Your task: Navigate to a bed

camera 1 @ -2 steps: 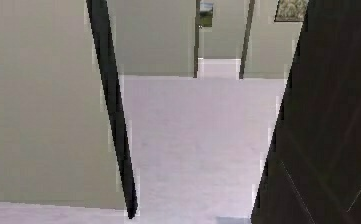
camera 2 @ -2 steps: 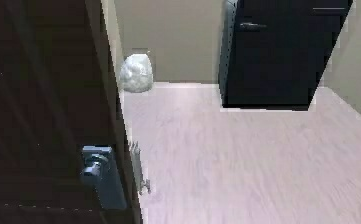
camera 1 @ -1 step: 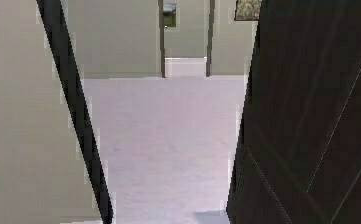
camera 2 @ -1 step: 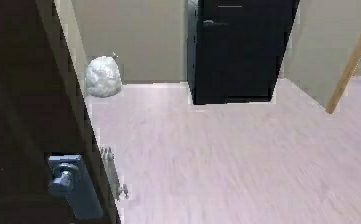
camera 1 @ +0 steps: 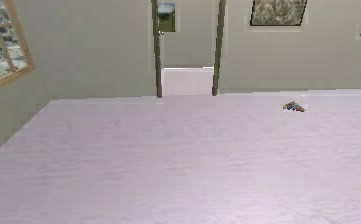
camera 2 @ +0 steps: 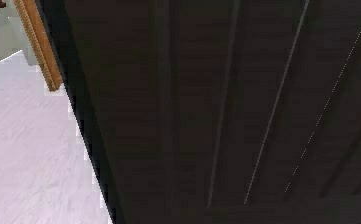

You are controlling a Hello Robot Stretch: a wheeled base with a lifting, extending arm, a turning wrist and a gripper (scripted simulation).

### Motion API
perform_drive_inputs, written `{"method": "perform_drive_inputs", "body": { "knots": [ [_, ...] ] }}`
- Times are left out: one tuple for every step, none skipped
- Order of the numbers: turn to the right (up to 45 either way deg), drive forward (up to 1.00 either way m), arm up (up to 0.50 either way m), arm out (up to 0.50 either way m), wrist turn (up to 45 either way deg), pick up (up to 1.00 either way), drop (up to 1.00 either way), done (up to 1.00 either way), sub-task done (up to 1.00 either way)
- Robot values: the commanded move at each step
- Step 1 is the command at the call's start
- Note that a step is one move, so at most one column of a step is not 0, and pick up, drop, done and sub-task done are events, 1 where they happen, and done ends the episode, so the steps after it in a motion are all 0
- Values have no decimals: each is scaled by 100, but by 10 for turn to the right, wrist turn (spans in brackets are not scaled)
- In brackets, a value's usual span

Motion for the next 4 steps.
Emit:
{"method": "perform_drive_inputs", "body": {
  "knots": [
    [30,0,0,0,0,0,0,0,0],
    [0,30,0,0,0,0,0,0,0],
    [450,0,0,0,0,0,0,0,0],
    [0,100,0,0,0,0,0,0,0]
  ]
}}
